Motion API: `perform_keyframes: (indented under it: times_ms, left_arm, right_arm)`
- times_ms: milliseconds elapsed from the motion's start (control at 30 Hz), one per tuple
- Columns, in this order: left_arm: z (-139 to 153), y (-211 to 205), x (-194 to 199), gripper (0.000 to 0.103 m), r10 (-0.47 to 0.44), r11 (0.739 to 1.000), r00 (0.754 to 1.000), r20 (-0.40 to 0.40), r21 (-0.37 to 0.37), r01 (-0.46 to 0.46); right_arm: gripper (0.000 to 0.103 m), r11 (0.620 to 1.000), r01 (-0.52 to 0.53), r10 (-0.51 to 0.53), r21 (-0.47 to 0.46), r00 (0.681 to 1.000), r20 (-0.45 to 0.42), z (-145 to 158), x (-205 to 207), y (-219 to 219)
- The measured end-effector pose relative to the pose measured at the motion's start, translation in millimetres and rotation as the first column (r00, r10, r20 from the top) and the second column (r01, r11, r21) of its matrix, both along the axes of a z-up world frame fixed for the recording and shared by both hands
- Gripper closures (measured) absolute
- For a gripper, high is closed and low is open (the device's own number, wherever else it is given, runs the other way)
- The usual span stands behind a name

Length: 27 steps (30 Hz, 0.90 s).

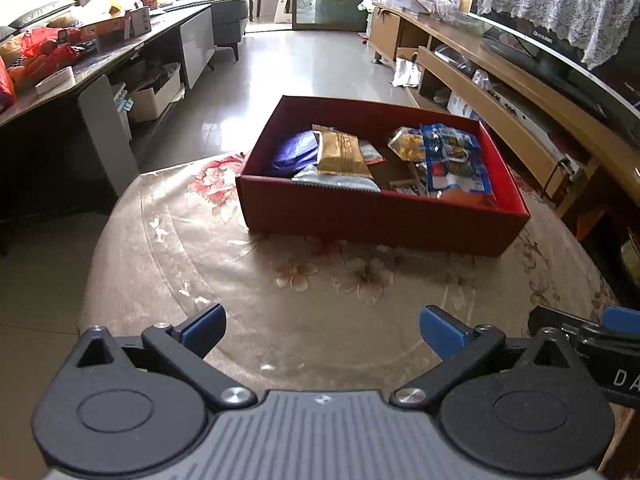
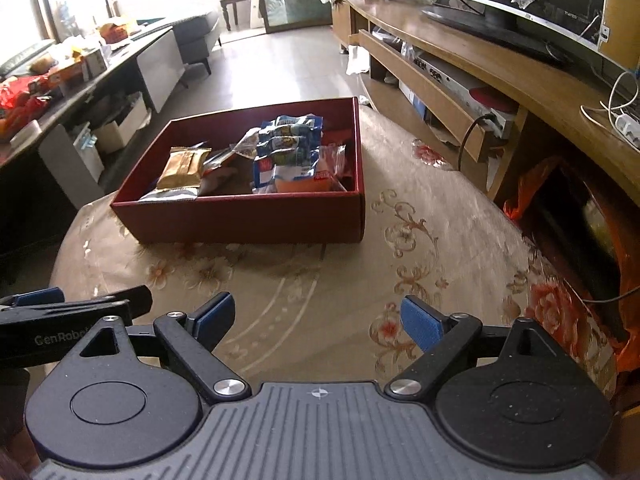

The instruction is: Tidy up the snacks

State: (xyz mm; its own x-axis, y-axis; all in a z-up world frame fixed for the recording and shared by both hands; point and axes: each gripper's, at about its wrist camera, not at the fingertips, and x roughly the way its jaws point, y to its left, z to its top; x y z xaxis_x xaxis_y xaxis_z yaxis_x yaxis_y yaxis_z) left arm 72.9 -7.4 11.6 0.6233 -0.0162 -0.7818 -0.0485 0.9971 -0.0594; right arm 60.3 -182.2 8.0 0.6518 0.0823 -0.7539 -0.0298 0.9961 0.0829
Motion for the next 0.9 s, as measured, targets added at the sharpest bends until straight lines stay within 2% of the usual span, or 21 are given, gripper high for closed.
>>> perform_keyframes:
  times_ms: [200, 433, 900]
  left_arm:
    - [-1.1, -4.3, -8.9, 0.0, -0.032, 0.999, 0.999, -0.015, -0.002, 0.032]
    - [-2.1, -1.5, -13.7, 0.0, -0.023, 1.0, 1.0, -0.006, -0.022, 0.022]
    - [-1.8, -0.9, -21.9, 0.0, -0.015, 1.0, 1.0, 0.008, 0.009, 0.015]
  right_arm:
    - [0.009, 1.0, -0.013, 0.013, 0.005, 1.0, 0.007, 0.8, -11.4, 0.3]
    - [0.009, 1.0, -0.021, 0.021, 0.005, 1.0, 0.008, 1.3, -16.4, -0.5]
    - [0.009, 0.999, -0.038, 0.038, 0.002, 0.999, 0.002, -0.6, -17.9, 3.2]
